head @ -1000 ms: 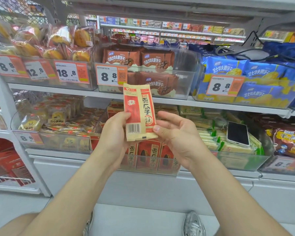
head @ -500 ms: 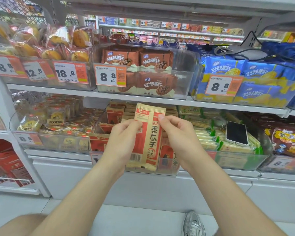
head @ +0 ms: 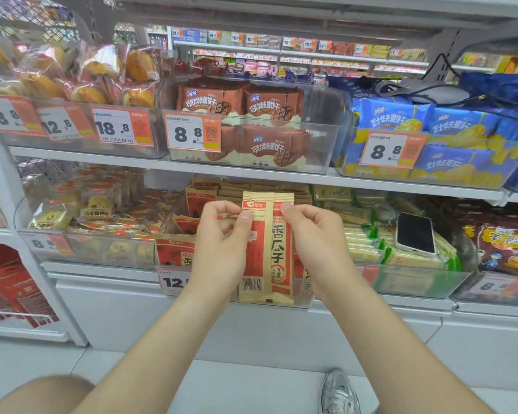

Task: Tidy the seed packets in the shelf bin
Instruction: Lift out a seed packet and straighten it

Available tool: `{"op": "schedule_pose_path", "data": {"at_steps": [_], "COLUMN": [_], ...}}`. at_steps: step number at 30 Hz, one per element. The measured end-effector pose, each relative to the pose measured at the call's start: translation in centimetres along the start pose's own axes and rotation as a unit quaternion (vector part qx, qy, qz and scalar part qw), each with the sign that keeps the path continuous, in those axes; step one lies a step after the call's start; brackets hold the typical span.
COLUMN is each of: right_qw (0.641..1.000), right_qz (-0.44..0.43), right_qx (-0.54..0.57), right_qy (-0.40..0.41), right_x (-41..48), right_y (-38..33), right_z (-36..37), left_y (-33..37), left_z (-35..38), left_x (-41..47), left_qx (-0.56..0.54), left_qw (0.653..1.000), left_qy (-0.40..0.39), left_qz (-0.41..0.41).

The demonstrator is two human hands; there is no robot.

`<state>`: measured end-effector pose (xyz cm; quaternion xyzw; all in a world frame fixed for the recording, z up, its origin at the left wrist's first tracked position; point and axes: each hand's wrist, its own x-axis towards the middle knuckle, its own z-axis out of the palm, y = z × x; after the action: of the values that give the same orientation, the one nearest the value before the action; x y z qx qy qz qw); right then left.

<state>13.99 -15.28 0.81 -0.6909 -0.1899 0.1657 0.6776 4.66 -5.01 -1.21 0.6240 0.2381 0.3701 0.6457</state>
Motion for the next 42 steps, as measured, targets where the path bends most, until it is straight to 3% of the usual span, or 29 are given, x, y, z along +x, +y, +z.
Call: {"op": "schedule_pose_path", "data": {"at_steps": [7, 18, 23, 26, 30, 34, 36, 40, 42], "right_qw": [0.996, 0.974, 0.947, 0.943, 0.946, 0.971, 0.971, 0.964, 0.959], "right_qz": [-0.055, -0.197, -0.276, -0.294, -0.287, -0.225, -0.215, -0.118, -0.093], "right_qx": [-0.063, -0.105, -0.151, -0.141, -0.131, -0.077, -0.103, -0.167, -0.168], "right_qy": [0.019, 0.042, 0.059, 0.071, 0.075, 0.028, -0.011, -0.172, -0.209], "right_x": [0.1, -0.5, -1.1, -0.9, -0.6, -0.9, -1.0, -1.5, -1.4], "right_y": [0.6, 0.5, 0.6, 0.8, 0.9, 0.3, 0.0, 0.0, 0.4], "right_z": [0.3, 0.5, 1.2, 1.0, 0.8, 0.7, 0.4, 0.3, 0.5], "left_y": [-0.1, -0.3, -0.1, 0.1, 0.7, 0.9, 0.9, 1.0, 0.9], "left_z": [-0.3, -0.6, -0.5, -0.8, -0.7, -0.9, -1.3, -2.3, -2.8], "left_x": [-0.3, -0.1, 0.0, 0.2, 0.1, 0.2, 0.4, 1.2, 1.8], "left_qx": [0.159, 0.138, 0.075, 0.022, 0.049, 0.068, 0.068, 0.044, 0.037], "left_qw": [0.978, 0.986, 0.992, 0.996, 0.994, 0.991, 0.988, 0.98, 0.982], "left_qy": [0.018, -0.004, -0.019, -0.046, -0.032, 0.038, 0.092, 0.174, 0.174], "left_qz": [0.136, 0.089, 0.099, 0.07, 0.093, 0.112, 0.108, 0.089, 0.069]}}
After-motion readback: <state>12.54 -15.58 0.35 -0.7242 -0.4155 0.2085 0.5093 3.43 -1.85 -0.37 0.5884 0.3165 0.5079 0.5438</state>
